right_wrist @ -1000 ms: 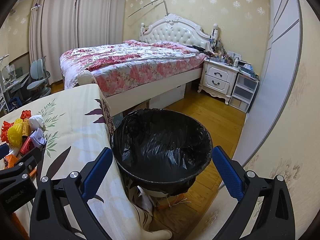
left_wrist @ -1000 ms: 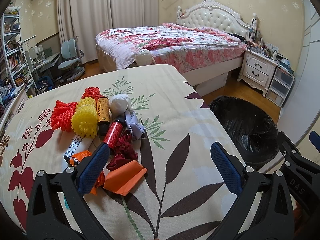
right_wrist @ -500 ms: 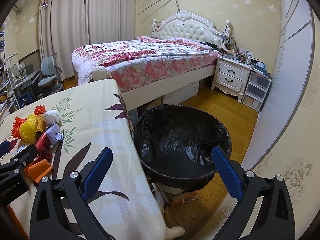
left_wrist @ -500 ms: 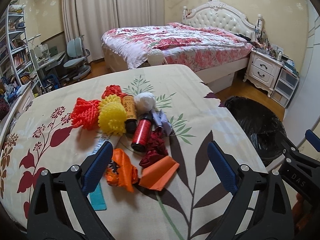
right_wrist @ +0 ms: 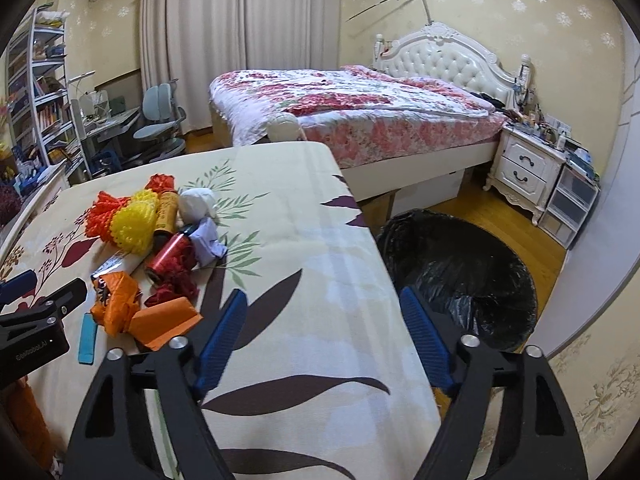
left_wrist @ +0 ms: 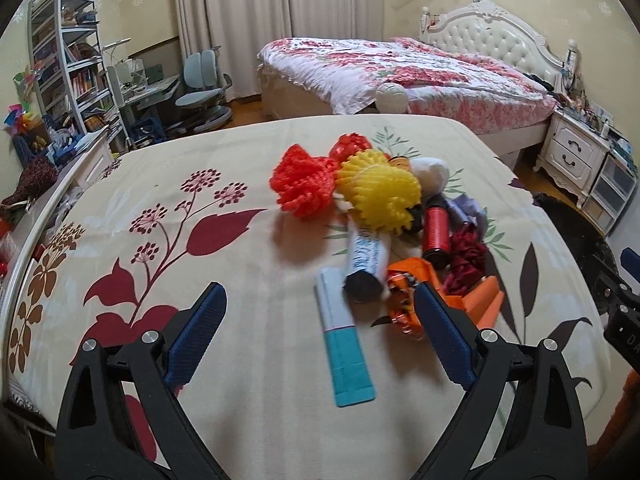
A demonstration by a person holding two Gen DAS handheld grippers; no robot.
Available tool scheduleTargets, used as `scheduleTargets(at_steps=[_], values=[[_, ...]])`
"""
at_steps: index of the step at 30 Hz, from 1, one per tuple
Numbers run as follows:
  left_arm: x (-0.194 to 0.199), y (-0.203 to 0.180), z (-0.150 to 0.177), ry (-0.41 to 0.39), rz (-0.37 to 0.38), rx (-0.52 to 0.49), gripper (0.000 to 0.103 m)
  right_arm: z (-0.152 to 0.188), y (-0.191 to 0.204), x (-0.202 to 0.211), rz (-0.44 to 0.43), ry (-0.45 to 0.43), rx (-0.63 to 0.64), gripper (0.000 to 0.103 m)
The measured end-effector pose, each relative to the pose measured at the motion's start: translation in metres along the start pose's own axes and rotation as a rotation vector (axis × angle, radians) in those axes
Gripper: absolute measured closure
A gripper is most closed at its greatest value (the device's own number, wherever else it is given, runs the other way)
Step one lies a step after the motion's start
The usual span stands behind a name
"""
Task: Collect trash
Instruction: 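Move the right tool over the orange paper and grasp it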
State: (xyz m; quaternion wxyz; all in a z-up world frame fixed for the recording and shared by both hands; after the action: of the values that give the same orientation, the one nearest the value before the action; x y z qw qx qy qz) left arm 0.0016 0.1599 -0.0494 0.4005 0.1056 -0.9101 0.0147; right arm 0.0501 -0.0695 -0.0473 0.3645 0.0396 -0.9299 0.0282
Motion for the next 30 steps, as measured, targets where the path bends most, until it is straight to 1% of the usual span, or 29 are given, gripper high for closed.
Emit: scheduleTargets(at_steps=[2, 3, 7, 12, 18, 24, 30], values=[[-0.002, 0.011, 0.005, 0.018, -0.012, 0.015, 0.013, 0.000, 0.009, -0.002, -0.030, 0.022, 0.016, 0.036], [-0.003, 0.015, 0.007, 0.025, -0.016, 0.021, 0.016, 0.001, 0.016, -0.002, -0.042, 0.028, 0.025, 0.036], [-0.007, 0.034, 0.014, 0.043, -0.038, 0.045, 0.017, 0.000, 0.036, -0.005, -0.075, 0.050, 0.072, 0.036], [-0.012, 0.046, 0.017, 0.053, -0.051, 0.066, 0.017, 0.002, 0.060, -0.012, -0.112, 0.082, 0.122, 0.036], [-0.015, 0.049, 0.023, 0.070, -0.050, 0.080, 0.017, -0.001, 0.078, -0.022, -0.152, 0.114, 0.105, 0.036], [-0.017, 0.049, 0.025, 0.071, -0.046, 0.082, 0.017, 0.007, 0.091, -0.036, -0.153, 0.161, 0.129, 0.036], [-0.019, 0.045, 0.027, 0.074, -0.038, 0.076, 0.017, 0.017, 0.073, -0.035, -0.106, 0.183, 0.121, 0.035]])
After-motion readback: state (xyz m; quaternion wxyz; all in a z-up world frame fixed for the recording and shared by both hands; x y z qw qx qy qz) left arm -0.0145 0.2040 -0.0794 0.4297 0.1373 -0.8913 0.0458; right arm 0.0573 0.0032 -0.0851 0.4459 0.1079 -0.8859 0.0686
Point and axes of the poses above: each gripper's, at about its wrist camera, not at the fingertips, and x roughly against the way its jaws point, y to its left, z to its underside, the point moved 6 cm from there along -x, roughly the way its jaws point, and after that the axes turned 3 degrees about y, right-handed, at the moved point
